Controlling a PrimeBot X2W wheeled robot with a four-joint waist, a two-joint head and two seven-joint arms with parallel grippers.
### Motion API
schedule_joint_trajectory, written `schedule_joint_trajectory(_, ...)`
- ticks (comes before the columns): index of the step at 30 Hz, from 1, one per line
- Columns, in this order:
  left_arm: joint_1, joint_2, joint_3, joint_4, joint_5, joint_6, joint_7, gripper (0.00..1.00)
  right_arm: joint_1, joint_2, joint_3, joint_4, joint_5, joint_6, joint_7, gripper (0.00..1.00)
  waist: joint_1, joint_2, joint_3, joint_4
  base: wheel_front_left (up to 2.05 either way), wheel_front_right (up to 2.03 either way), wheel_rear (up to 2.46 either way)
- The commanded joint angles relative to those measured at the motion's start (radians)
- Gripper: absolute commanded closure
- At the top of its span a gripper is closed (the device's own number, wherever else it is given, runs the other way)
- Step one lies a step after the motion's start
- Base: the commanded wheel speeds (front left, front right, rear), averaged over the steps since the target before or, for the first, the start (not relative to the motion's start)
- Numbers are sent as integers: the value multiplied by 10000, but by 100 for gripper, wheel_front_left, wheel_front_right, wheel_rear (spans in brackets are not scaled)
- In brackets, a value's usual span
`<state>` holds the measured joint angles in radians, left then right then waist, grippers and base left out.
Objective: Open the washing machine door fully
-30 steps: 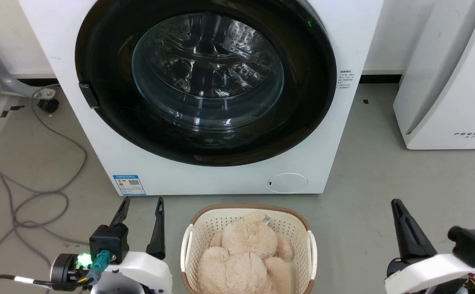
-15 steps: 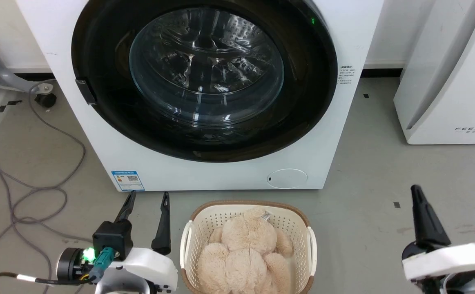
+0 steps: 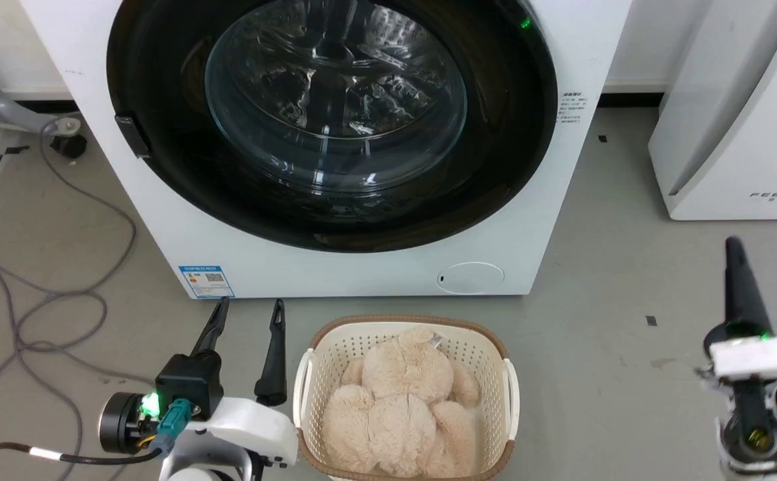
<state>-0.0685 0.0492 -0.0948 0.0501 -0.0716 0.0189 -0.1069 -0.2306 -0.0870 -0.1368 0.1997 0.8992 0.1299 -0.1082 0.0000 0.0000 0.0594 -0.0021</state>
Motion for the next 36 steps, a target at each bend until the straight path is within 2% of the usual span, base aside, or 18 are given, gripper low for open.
schedule_joint_trajectory(1,-229,8,-79,-27,-62,48,-90,0,-390,-159,-92,224,450,5,-78,100,0,0,61,17,0,0,0)
schedule_joint_trajectory(11,-541,8,-230,-337,-109,50,-299,0,-2390,-864,-199,1625,2021,5,-287,100,0,0,552,140,0,0,0)
schedule_joint_trajectory(22,-847,8,-453,-515,-144,19,-529,0,-4875,-1903,808,3598,4152,6,-33,100,0,0,973,342,0,0,0)
schedule_joint_trajectory(30,-1061,9,-627,-624,-185,1,-696,0,-6835,-2628,1782,5212,5633,6,685,100,0,0,1357,477,0,0,0)
schedule_joint_trajectory(36,-1230,9,-739,-660,-228,9,-822,0,-8471,-2932,2922,6480,6331,6,1851,100,0,0,1643,543,0,0,0)
